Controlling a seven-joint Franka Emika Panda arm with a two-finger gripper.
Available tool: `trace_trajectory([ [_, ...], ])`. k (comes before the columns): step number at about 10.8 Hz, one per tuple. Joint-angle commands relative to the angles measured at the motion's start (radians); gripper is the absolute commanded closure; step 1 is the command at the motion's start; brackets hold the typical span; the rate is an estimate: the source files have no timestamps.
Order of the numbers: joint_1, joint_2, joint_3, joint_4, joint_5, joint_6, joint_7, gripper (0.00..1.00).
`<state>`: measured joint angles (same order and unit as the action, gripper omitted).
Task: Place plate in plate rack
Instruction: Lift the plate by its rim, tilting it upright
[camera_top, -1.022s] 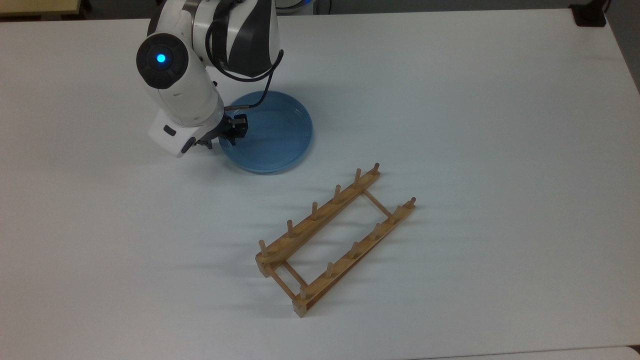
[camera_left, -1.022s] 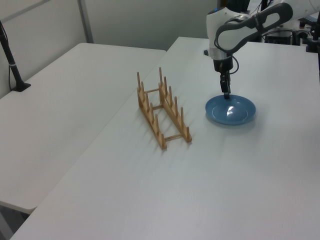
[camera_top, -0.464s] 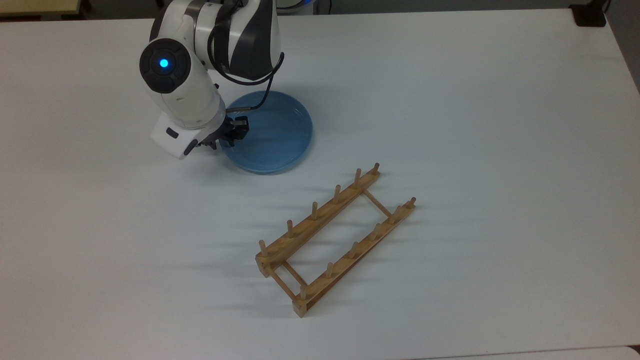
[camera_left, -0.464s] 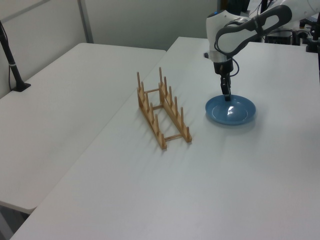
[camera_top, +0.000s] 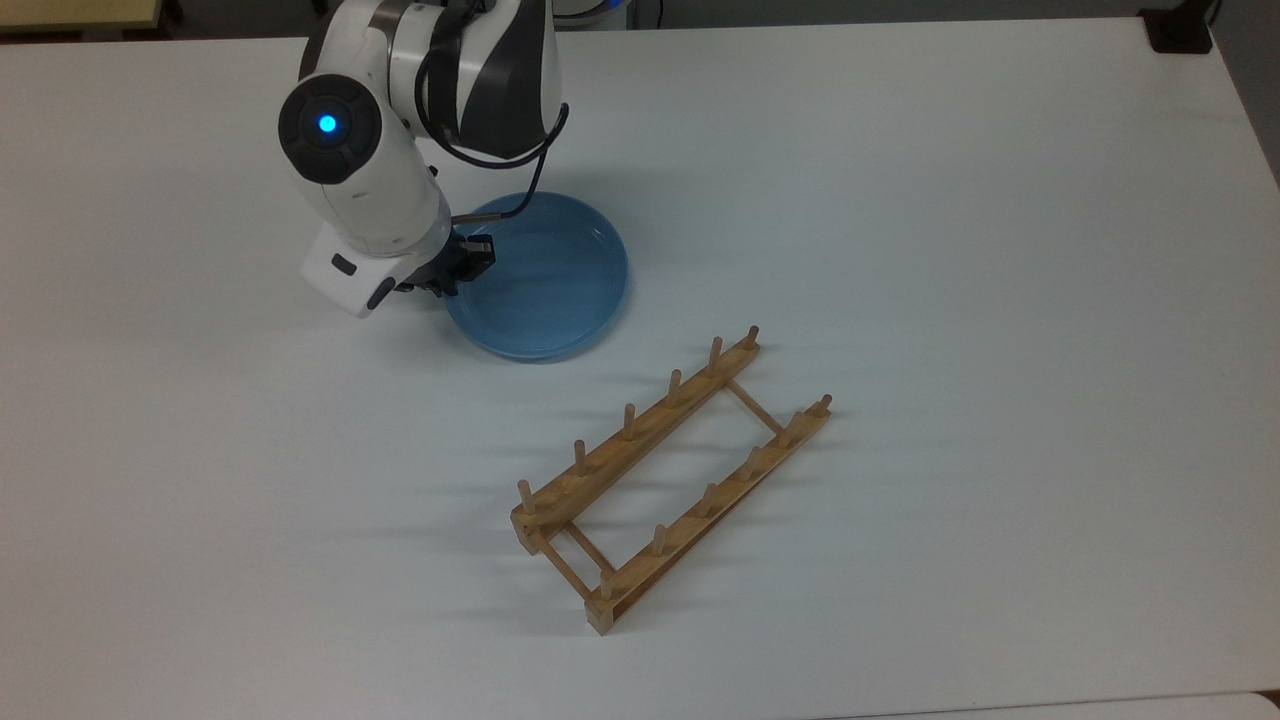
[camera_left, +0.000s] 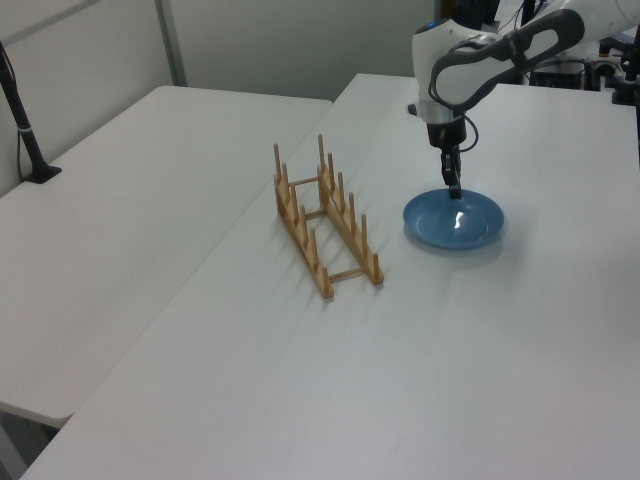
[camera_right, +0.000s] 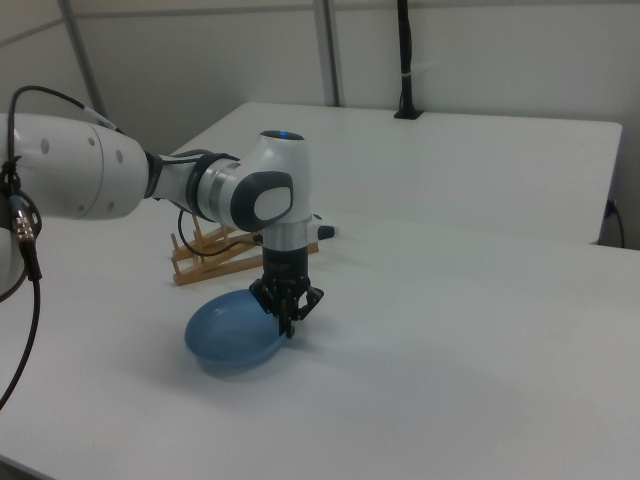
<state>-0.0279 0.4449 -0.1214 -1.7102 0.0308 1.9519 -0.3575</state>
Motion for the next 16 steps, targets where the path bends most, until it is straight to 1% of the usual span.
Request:
trace_trajectory([
  [1,0.016,-0.009,-0.012,-0.022,0.009,0.028,-0.015,1.00],
  [5,0.017,-0.029,-0.012,-0.016,0.009,0.015,-0.026,1.00],
  [10,0.017,-0.097,-0.014,-0.002,0.015,-0.033,-0.063,1.00],
  [13,0.016,-0.170,-0.018,0.003,0.020,-0.015,-0.071,1.00],
  [16,0.016,-0.248,-0.018,0.012,0.020,0.065,-0.061,1.00],
])
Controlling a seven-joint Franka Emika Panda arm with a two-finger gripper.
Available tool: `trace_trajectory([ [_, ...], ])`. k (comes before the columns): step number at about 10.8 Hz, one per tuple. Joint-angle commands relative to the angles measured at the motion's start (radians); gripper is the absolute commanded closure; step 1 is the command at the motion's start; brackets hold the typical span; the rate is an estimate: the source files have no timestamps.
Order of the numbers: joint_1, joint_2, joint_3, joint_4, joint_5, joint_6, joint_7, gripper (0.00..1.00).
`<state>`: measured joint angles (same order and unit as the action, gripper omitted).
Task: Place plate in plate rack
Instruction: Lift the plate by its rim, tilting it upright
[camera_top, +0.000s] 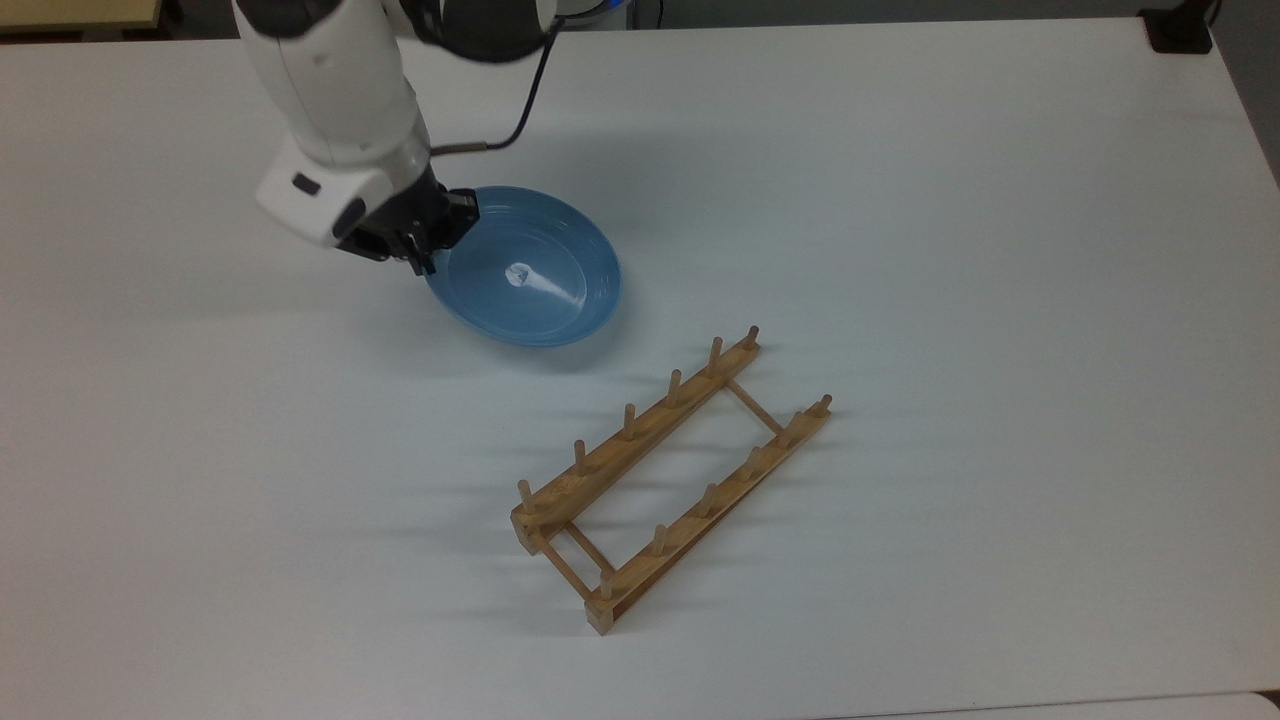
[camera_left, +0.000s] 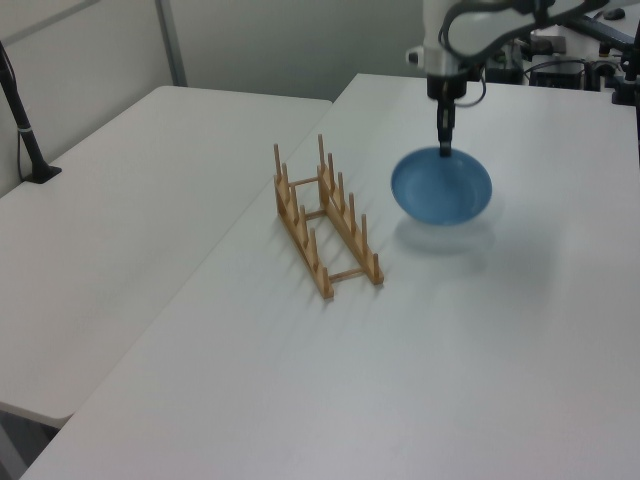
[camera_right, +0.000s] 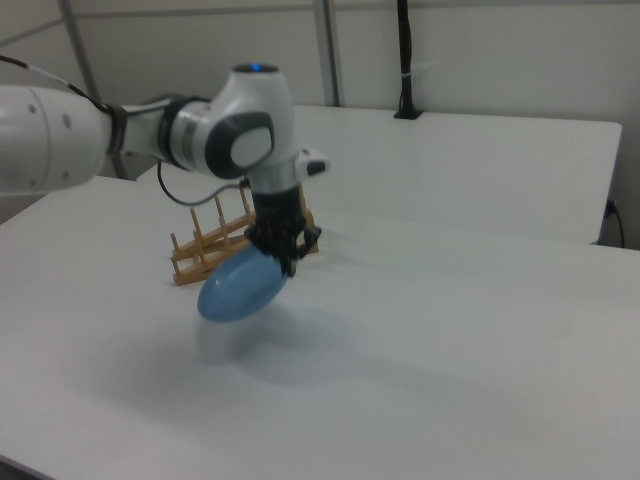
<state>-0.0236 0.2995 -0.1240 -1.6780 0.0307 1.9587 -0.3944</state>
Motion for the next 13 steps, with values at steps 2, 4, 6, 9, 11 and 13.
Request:
trace_trajectory([
  [2,0.013,-0.151,-0.023,-0.017,0.015,0.149,-0.023,1.00],
  [4,0.016,-0.175,-0.026,-0.017,0.006,0.233,-0.021,1.00],
  [6,0.057,-0.194,-0.042,-0.019,-0.040,0.320,-0.020,1.00],
  [9,0.138,-0.203,-0.089,-0.017,-0.133,0.406,0.049,1.00],
  [11,0.172,-0.203,-0.092,-0.017,-0.237,0.468,0.138,1.00],
  [13,0.214,-0.195,-0.094,-0.016,-0.426,0.535,0.315,1.00],
])
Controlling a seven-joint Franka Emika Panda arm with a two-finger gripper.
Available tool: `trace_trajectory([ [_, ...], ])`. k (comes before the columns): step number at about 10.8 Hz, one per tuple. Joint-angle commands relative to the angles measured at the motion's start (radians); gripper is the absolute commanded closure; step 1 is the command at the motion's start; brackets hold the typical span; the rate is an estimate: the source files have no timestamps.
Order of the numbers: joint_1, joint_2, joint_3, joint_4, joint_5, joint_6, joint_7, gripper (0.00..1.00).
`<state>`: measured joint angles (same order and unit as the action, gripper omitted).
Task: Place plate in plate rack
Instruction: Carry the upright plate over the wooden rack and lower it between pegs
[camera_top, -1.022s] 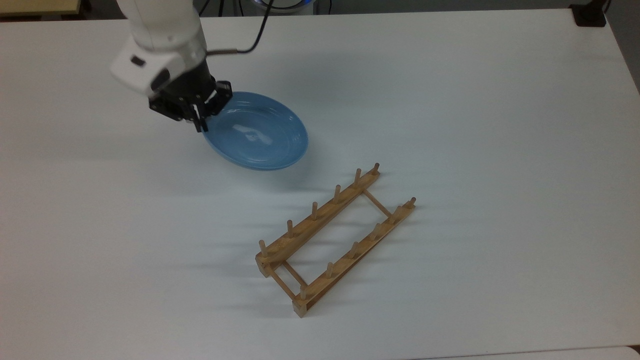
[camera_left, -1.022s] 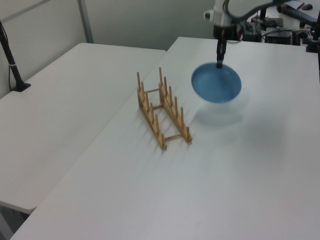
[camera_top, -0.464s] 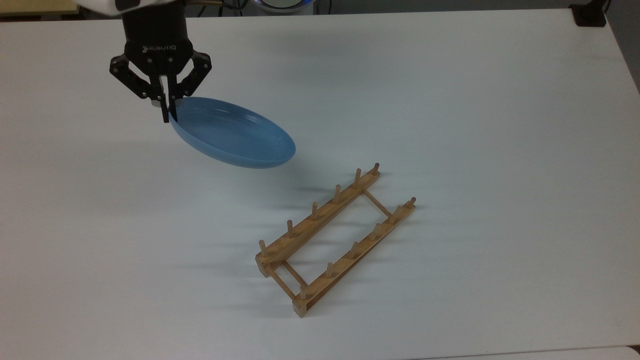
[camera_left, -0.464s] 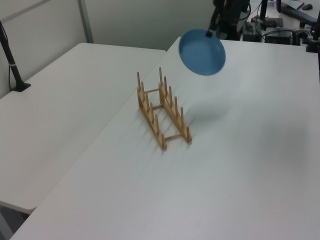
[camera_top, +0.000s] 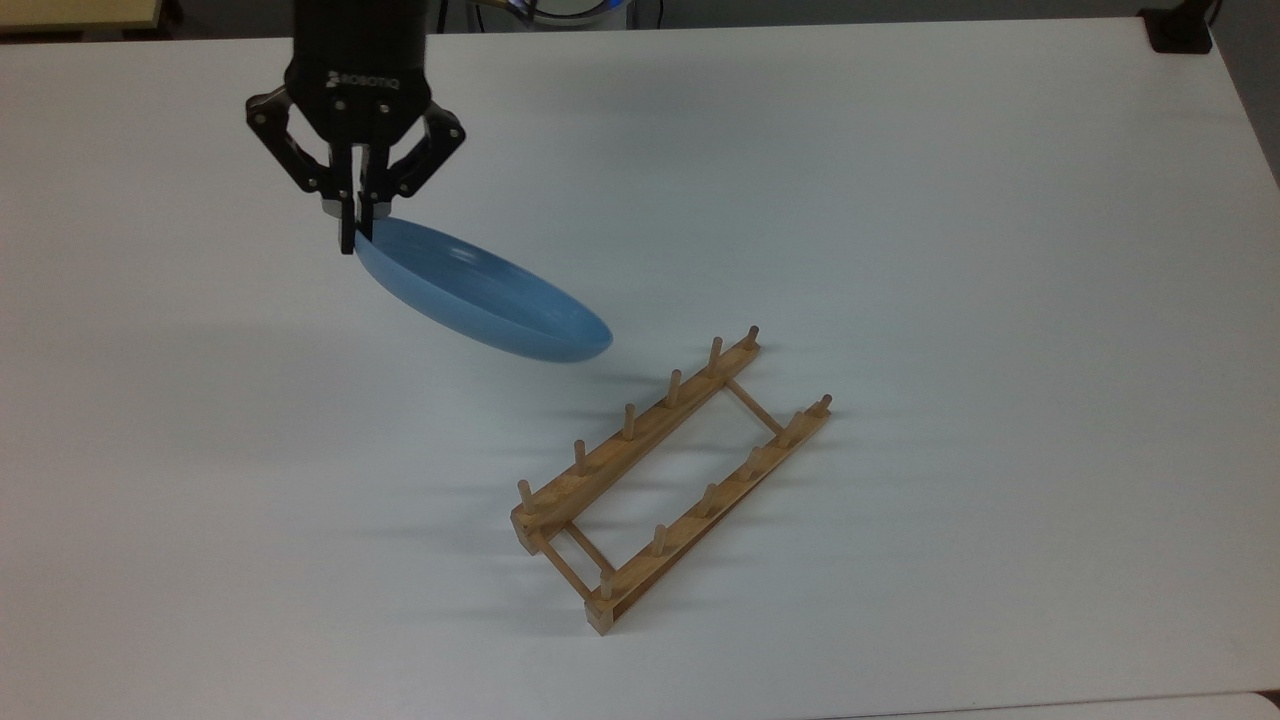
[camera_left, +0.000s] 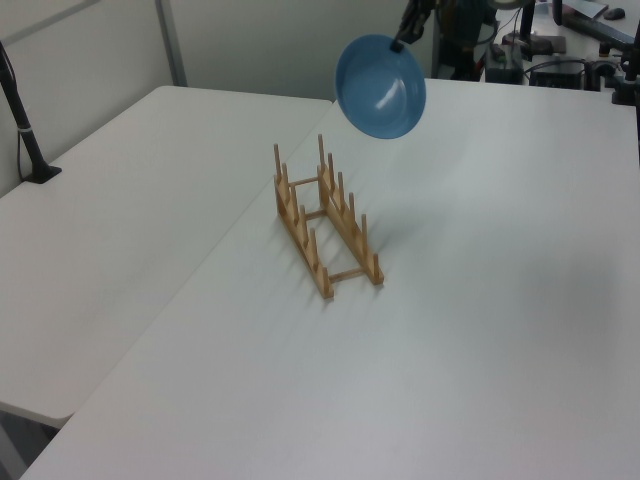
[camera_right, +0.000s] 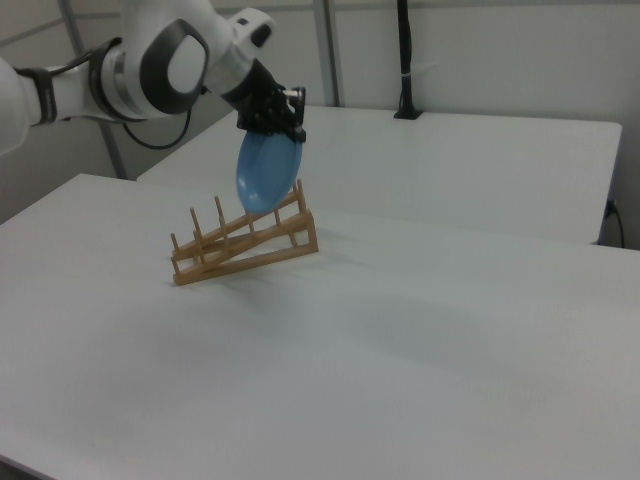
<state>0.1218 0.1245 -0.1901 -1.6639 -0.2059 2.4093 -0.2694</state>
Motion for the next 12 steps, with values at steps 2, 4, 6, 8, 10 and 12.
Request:
trace_trajectory([
  [2,0.134,-0.020,-0.040,-0.019,-0.426,0.094,0.410,1.00],
  [4,0.162,-0.014,-0.038,-0.017,-0.614,0.087,0.552,1.00],
  [6,0.182,0.001,-0.038,0.007,-0.723,0.065,0.653,1.00],
  [8,0.211,0.009,-0.035,0.015,-0.750,0.033,0.661,1.00],
  [10,0.232,0.026,-0.038,0.024,-0.757,-0.001,0.662,1.00],
  [12,0.274,0.056,-0.040,0.038,-0.773,-0.051,0.664,1.00],
])
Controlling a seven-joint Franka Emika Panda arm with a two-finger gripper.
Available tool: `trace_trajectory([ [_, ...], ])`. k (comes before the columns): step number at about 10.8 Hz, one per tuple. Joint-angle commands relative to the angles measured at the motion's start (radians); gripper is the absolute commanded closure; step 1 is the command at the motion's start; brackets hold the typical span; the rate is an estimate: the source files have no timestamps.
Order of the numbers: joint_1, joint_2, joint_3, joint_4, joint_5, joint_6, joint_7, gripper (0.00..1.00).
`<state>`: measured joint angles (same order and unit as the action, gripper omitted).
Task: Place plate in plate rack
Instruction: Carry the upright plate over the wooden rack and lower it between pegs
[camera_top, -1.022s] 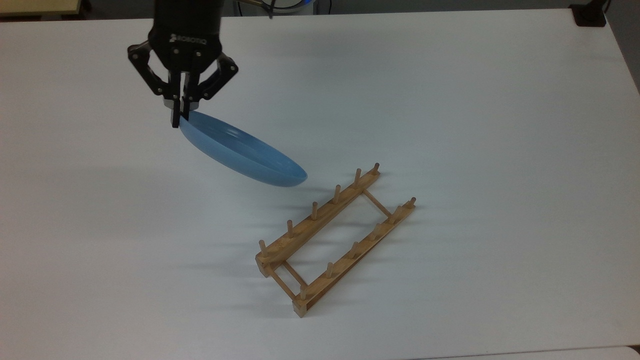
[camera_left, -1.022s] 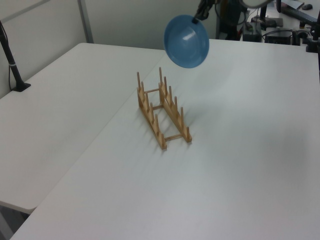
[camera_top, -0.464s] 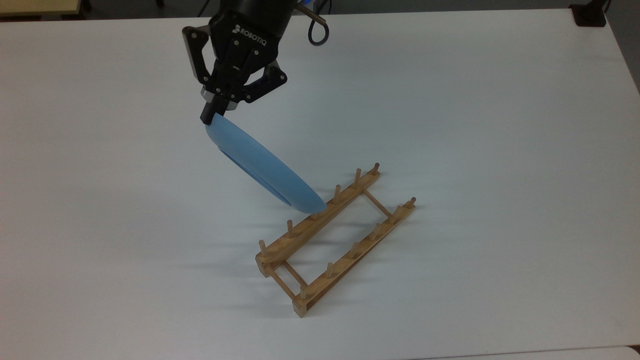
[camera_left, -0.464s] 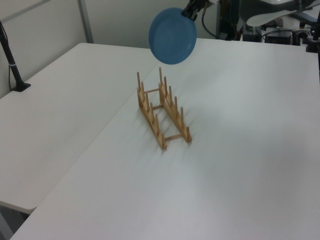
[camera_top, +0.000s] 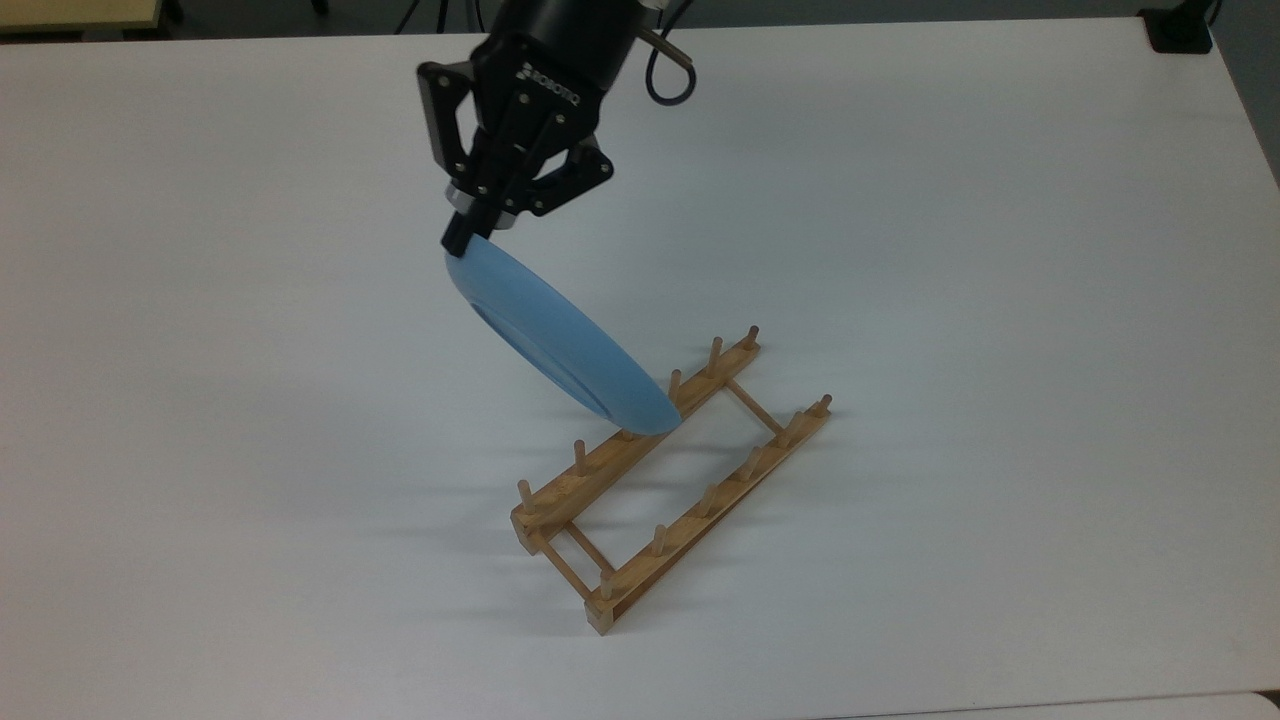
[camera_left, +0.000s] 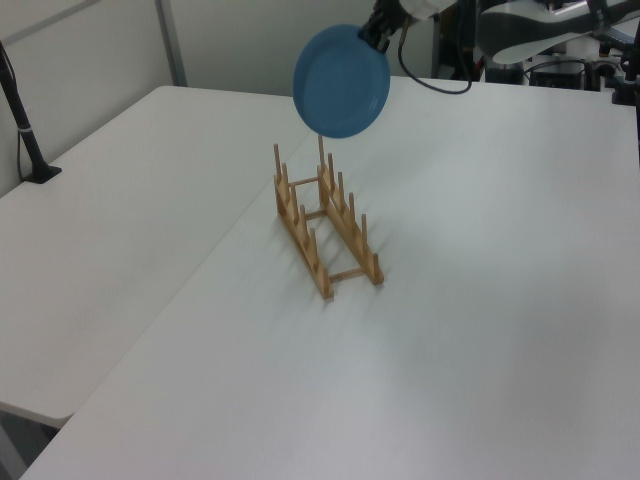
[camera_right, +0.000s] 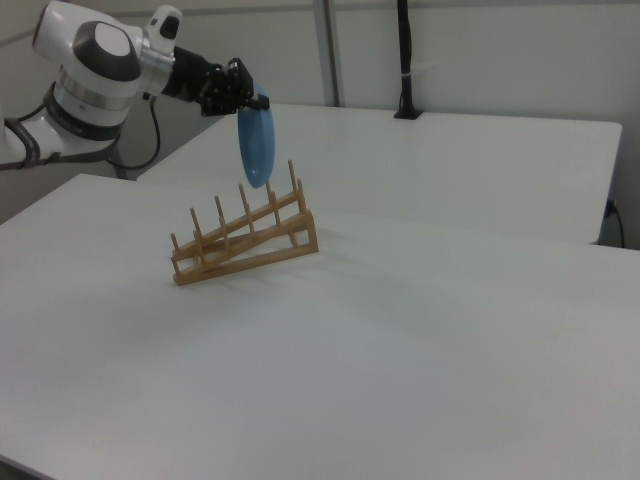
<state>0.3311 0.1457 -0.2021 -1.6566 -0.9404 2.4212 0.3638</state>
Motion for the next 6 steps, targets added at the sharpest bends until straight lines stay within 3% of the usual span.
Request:
trace_trajectory([
  [1,0.077,0.046,-0.028,0.035,-0.047,-0.076,0.040,1.00],
  [6,0.091,0.107,-0.023,0.057,-0.184,-0.117,0.158,1.00],
])
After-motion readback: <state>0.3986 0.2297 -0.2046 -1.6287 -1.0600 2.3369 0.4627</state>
